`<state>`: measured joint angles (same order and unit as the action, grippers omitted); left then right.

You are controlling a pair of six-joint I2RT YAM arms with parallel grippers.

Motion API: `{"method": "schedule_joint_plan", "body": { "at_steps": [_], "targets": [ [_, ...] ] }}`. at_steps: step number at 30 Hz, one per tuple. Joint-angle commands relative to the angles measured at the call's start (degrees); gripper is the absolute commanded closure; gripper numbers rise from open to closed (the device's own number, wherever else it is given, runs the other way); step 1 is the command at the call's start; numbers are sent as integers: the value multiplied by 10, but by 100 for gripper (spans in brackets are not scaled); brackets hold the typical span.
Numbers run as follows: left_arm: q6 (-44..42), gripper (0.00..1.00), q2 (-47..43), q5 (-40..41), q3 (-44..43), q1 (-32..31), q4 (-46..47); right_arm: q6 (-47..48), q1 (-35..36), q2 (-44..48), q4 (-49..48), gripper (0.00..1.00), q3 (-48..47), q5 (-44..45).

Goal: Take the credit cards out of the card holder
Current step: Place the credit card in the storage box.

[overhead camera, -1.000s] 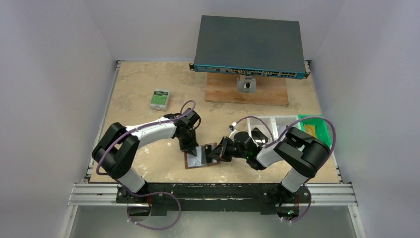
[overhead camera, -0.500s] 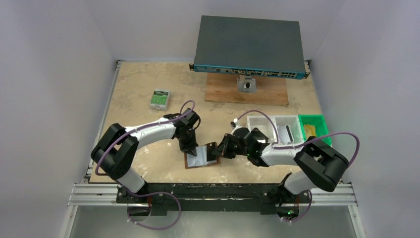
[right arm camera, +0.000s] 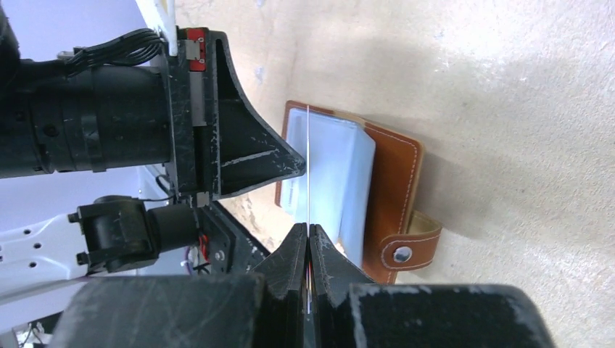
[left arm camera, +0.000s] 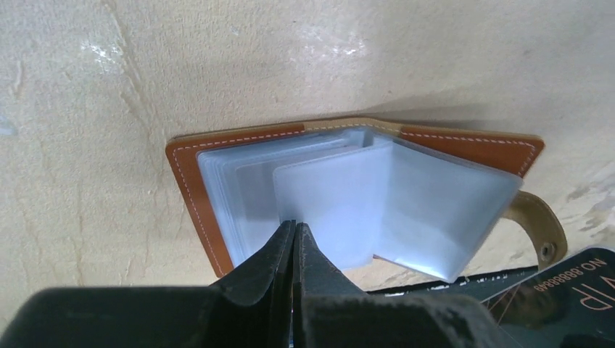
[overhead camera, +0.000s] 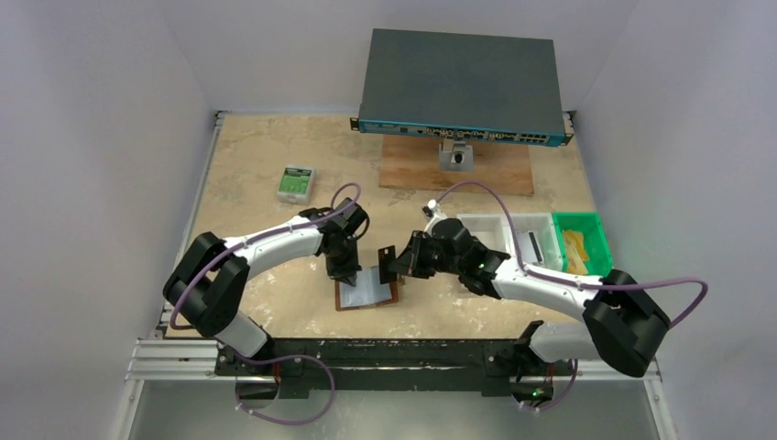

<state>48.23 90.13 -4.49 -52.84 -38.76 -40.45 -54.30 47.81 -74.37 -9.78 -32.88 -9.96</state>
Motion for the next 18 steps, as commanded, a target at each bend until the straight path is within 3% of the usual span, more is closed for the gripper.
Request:
{"method": "schedule_joint_plan", "body": {
  "at_steps": [1,8,18],
  "targets": [
    [-22,98,-41,4,-37,-4,-20,37,-3,32,77,100,-39,15],
    [-30,90,-66,-4,-47,-4,-30,62,-3,92,210,100,-72,77],
    [-36,88,-90,-14,-46,-4,-28,60,-3,218,510,100,-160,309]
  ]
}}
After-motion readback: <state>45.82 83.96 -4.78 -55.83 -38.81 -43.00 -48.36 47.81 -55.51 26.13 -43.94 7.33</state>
